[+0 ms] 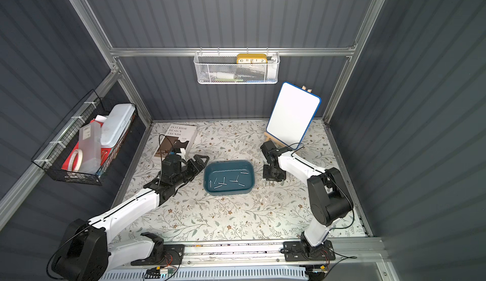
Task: Take out the screws from the storage box
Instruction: Pick up the screw from the storage box.
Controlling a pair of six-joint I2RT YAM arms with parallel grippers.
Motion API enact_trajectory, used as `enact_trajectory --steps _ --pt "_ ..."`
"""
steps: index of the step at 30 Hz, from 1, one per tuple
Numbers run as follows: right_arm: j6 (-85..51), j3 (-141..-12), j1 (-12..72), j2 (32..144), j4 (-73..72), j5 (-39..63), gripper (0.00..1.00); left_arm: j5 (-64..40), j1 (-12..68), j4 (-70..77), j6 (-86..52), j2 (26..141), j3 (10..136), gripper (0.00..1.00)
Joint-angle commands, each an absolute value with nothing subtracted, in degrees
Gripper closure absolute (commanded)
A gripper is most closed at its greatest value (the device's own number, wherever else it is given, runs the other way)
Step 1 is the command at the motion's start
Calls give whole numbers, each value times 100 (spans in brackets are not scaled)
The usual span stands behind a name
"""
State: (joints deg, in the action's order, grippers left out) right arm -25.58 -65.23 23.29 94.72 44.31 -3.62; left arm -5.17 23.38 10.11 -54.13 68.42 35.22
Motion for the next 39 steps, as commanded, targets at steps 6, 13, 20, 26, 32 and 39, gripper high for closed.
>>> enact_trajectory --steps 6,13,20,26,32,39 --pt "-2654 -6449 2318 8169 4333 -116 72 -392 2355 686 -5563 6500 3739 11" --pt "-2667 -6457 2328 7498 4536 -5 70 -304 2355 692 -5594 6435 3864 11" --pt "-2917 -6802 2840 7647 4920 -145 69 -375 2355 890 -5749 6242 3634 11" --pt "-3132 -7524 3848 8468 5058 -681 67 -570 2355 1161 -5818 6046 3145 11" --pt "-3139 -8705 4478 9927 5404 -810 66 -602 2355 1219 -5725 6089 3032 11" --pt "-3569 -9418 4648 11049 5453 -669 65 -566 2355 1204 -5517 6283 3037 11"
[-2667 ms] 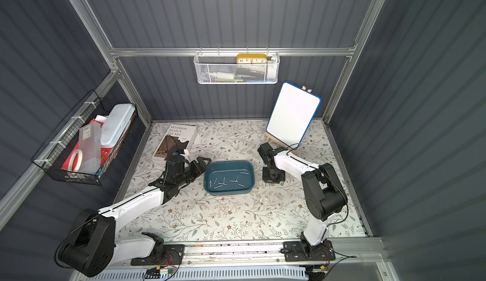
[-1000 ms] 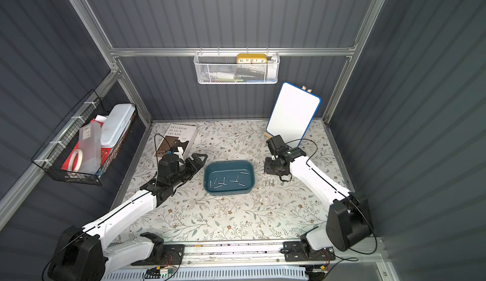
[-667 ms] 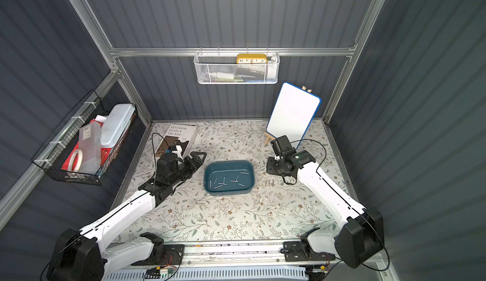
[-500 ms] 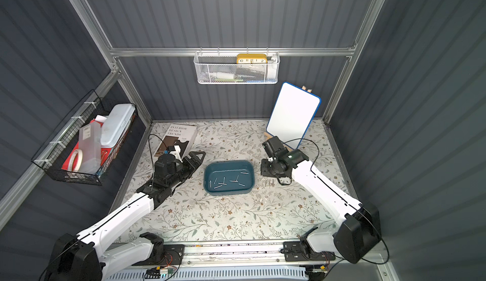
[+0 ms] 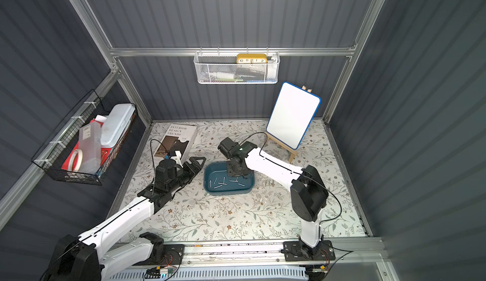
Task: Take out the screws from the storage box
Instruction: Pick up the screw from the storage box.
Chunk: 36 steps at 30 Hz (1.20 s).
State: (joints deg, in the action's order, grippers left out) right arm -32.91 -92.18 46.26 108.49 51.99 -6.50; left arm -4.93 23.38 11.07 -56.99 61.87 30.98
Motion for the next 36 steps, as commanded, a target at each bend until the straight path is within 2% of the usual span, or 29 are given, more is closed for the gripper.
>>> enact_trajectory --steps 1,4,25,36 --pt "-3645 -9455 4665 11159 5451 -673 64 -556 2355 1204 -5497 6346 3029 11" --pt "-3764 -9504 4685 11405 5391 -627 57 -596 2355 1215 -5437 6502 3023 11" --pt "-3951 -9536 4667 12486 5148 -516 58 -721 2354 1169 -5421 6662 2936 10" --pt "-3817 -9464 4341 12621 4993 -641 71 -705 2355 1165 -5467 6650 2936 10"
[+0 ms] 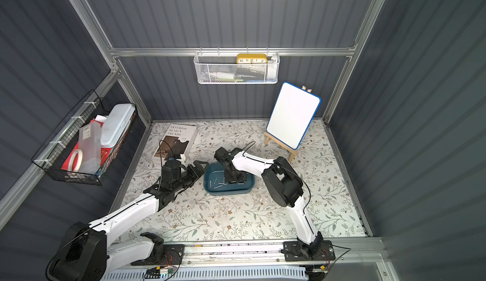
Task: Take out the screws from the storage box
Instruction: Pick up the screw from the storage box.
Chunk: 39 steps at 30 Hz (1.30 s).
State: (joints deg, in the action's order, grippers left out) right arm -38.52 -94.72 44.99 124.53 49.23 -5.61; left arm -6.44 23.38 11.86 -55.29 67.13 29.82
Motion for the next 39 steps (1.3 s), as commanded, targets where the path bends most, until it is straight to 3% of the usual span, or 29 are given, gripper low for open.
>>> enact_trajectory --steps 1,8,15,27,39 --pt "-3802 -9468 4304 12618 4977 -631 72 -701 2355 1160 -5475 6636 2931 10" --pt "-3630 -9527 4177 12621 4873 -672 81 -655 2355 1100 -5501 6584 2925 10" --pt "-3501 -9492 4131 12585 4910 -776 83 -636 2355 1073 -5502 6584 2944 10" --pt "-3467 -9458 4225 12700 4990 -420 72 -607 2355 1063 -5502 6609 2970 10" --pt "-3516 -9461 4315 12479 5185 -615 92 -592 2355 1037 -5484 6584 2979 10"
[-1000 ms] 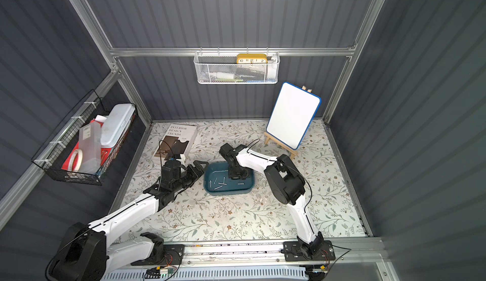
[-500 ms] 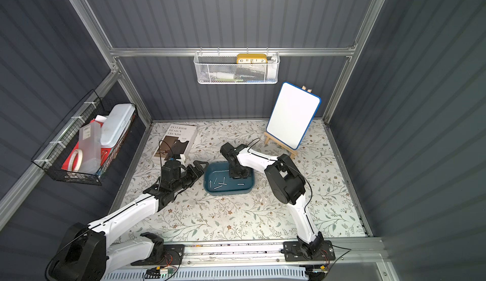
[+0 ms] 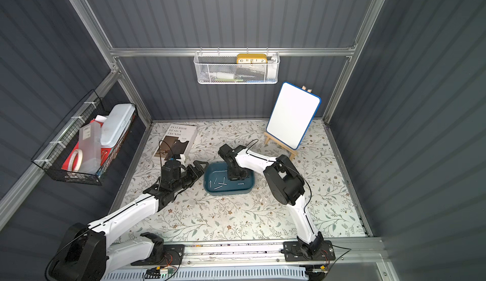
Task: Take out the screws from the storage box
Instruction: Pick up the screw from the storage box.
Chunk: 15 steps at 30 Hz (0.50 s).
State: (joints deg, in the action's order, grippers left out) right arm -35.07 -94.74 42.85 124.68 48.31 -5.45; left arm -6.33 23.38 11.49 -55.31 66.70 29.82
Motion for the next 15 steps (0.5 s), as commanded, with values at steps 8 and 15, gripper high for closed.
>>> enact_trajectory --steps 8,15 --pt "-3371 -9612 4315 12108 5149 -810 93 -572 2355 994 -5449 6609 3040 10" --pt "-3313 -9721 4324 11910 5100 -726 93 -537 2355 962 -5449 6561 3059 10"
